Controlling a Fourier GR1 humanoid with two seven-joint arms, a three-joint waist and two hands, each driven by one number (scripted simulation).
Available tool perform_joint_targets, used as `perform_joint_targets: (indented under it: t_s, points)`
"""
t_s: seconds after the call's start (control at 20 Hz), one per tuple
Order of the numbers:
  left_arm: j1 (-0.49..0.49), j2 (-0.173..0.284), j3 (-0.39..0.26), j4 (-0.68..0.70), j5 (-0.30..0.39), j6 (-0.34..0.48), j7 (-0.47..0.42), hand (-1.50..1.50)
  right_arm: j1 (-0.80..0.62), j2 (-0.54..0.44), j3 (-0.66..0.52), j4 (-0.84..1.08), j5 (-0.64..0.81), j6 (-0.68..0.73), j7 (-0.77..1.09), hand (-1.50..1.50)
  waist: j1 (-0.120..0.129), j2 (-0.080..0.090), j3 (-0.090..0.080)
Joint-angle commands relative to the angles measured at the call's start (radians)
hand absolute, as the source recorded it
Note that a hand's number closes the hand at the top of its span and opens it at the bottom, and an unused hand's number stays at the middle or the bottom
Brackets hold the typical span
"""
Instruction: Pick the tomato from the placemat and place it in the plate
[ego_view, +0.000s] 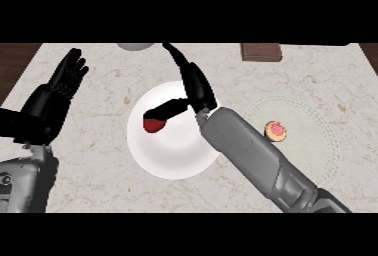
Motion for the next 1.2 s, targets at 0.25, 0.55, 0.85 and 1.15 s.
perform_joint_targets:
  t_s: [0.25,0.55,0.85,1.15]
  points:
    - [0.059,0.003,0.029,-0.005,0.009,-0.016,-0.039,0.0,0.061,-0.109,-0.201,-0.042,-0.067,0.142,-0.076,-1.5,-0.034,-0.007,0.0]
    - [0.0,-0.005,0.013,-0.009,-0.022,0.017,0.018,0.0,0.196,-0.308,-0.275,-0.067,-0.107,0.383,-0.207,-1.5,-0.039,-0.007,0.0]
    - [0.039,-0.023,0.01,0.046,-0.042,0.003,-0.088,0.0,0.219,-0.362,-0.346,0.007,-0.064,0.486,-0.309,-1.5,-0.033,-0.005,0.0]
    - [0.063,-0.015,0.024,-0.012,-0.015,-0.017,-0.042,0.0,0.321,-0.448,-0.409,-0.016,-0.047,0.605,-0.391,-1.5,-0.034,-0.007,0.0]
